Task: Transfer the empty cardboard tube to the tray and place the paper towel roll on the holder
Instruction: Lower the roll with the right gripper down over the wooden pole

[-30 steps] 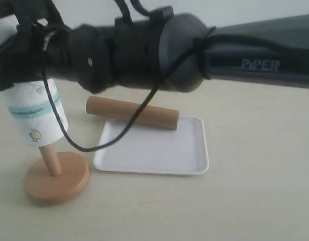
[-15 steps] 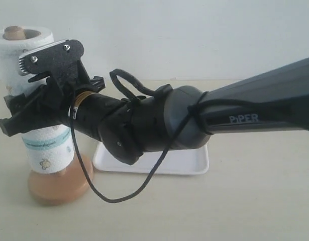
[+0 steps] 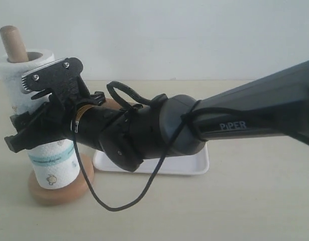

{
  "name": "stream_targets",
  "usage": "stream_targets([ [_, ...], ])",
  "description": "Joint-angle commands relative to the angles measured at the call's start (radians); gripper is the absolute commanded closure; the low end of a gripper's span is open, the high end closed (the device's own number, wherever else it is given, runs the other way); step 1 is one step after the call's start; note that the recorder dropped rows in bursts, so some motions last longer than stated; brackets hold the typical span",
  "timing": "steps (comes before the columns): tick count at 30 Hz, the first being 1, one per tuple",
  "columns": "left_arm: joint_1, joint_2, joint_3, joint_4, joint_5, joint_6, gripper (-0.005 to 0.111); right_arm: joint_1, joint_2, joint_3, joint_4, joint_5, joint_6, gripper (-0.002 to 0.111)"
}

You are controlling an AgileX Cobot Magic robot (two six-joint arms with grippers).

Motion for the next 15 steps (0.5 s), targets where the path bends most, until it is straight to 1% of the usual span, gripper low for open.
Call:
stream_targets([
  [1, 0.002, -0.004, 0.004, 0.001, -0.001, 0.000, 0.103, 0.000, -0.006, -0.004, 0.004, -0.004, 0.011, 0.090],
  [2, 0.002, -0.004, 0.004, 0.001, -0.001, 0.000, 0.103, 0.000, -0.006, -0.004, 0.004, -0.004, 0.018, 0.079],
  [3, 0.002, -0.004, 0.004, 0.001, -0.001, 0.000, 0.103, 0.000, -0.006, -0.004, 0.004, -0.004, 0.037, 0.066],
  [7, 0.002, -0.004, 0.004, 0.001, -0.001, 0.000, 0.103, 0.000, -0.006, -0.004, 0.004, -0.002, 0.061, 0.007],
  [8, 0.002, -0.004, 0.004, 0.001, -0.001, 0.000, 0.103, 0.000, -0.006, -0.004, 0.000, 0.003, 0.056, 0.003],
  [11, 0.002, -0.004, 0.004, 0.001, -0.001, 0.000, 0.103, 0.000, -0.016, -0.004, 0.000, 0.042, 0.056, 0.003],
  [15, 0.002, -0.004, 0.004, 0.001, -0.001, 0.000, 0.103, 0.000, -0.060, -0.004, 0.002, 0.163, 0.108, 0.003],
])
